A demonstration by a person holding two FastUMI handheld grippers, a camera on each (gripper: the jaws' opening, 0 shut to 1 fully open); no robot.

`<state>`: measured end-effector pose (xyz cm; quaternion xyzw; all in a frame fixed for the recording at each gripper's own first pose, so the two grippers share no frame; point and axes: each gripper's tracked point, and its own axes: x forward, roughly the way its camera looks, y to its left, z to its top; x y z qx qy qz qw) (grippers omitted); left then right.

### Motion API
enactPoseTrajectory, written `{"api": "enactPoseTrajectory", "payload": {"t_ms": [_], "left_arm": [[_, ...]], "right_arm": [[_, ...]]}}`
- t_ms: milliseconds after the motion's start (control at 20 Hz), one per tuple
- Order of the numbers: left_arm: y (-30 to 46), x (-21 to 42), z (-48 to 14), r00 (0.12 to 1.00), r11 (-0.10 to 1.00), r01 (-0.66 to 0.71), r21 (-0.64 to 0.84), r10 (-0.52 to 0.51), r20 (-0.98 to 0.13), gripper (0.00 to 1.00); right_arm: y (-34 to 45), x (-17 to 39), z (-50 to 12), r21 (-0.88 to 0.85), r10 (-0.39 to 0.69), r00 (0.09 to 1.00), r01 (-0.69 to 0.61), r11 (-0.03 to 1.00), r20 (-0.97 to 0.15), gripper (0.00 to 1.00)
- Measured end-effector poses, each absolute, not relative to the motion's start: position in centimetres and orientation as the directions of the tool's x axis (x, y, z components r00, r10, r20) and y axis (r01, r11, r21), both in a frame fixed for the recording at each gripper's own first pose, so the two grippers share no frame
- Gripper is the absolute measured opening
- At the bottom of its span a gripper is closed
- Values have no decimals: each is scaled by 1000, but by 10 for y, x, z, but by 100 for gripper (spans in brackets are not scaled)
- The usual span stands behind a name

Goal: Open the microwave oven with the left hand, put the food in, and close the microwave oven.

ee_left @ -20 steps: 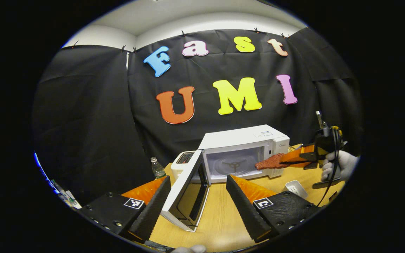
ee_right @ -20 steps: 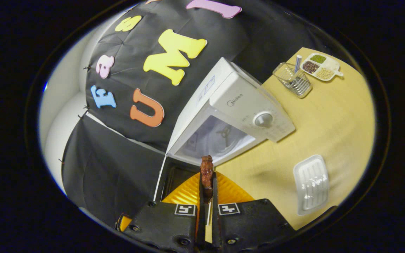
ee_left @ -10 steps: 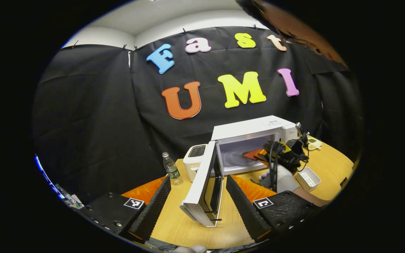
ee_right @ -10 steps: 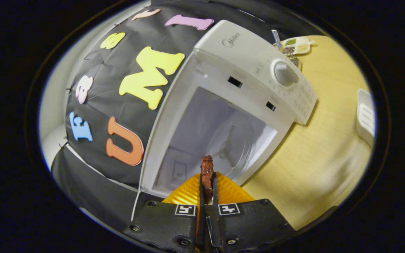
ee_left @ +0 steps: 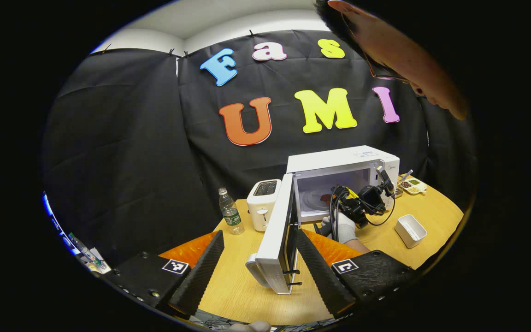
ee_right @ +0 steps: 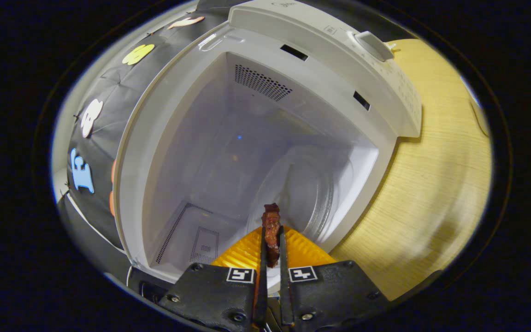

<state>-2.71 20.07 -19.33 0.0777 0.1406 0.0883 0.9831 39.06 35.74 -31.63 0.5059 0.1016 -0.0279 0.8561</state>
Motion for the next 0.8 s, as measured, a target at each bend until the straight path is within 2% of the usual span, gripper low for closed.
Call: {"api": "enactPoseTrajectory", "payload": {"t_ms": [50, 100, 200, 250, 300, 350, 500, 550, 600, 650, 700, 750, 800], "left_arm": [[201, -26, -194, 944, 972, -153, 178, 197, -264, 97], [201, -27, -195, 943, 972, -153, 180, 198, -268, 97], [200, -26, -194, 946, 972, -147, 183, 192, -260, 97], [200, -26, -194, 947, 972, -145, 184, 190, -258, 97], [200, -27, -194, 947, 971, -145, 190, 192, -259, 97], [202, -25, -194, 947, 970, -149, 194, 197, -255, 97], [203, -23, -196, 947, 970, -148, 193, 195, -255, 97], [202, -22, -197, 947, 970, -148, 192, 195, -256, 97], [202, -21, -198, 947, 971, -147, 190, 194, -257, 97], [202, -22, -198, 946, 970, -150, 190, 197, -259, 97], [202, -22, -199, 945, 970, -152, 188, 198, -259, 97], [202, -20, -198, 946, 971, -154, 185, 199, -258, 97], [203, -20, -197, 946, 971, -155, 184, 200, -257, 97]], "right_arm": [[358, 393, -318, 846, 49, 976, 157, 509, -211, 15], [357, 399, -319, 830, 42, 977, 154, 536, -208, 9], [354, 404, -322, 777, 24, 973, 167, 607, -228, 7], [353, 404, -325, 761, 18, 970, 178, 624, -241, 11], [353, 405, -325, 758, 16, 971, 177, 628, -240, 19], [352, 405, -325, 747, 15, 972, 171, 643, -236, 22], [352, 407, -318, 678, 0, 976, 150, 720, -216, 48], [353, 405, -314, 650, -2, 980, 134, 748, -200, 53], [352, 405, -311, 629, -1, 981, 125, 767, -194, 71], [353, 406, -309, 607, 2, 984, 108, 787, -177, 71], [354, 406, -309, 569, -2, 984, 103, 816, -176, 61], [354, 405, -310, 539, 2, 982, 101, 836, -187, 75], [354, 404, -309, 514, 3, 983, 95, 853, -186, 68]]}}
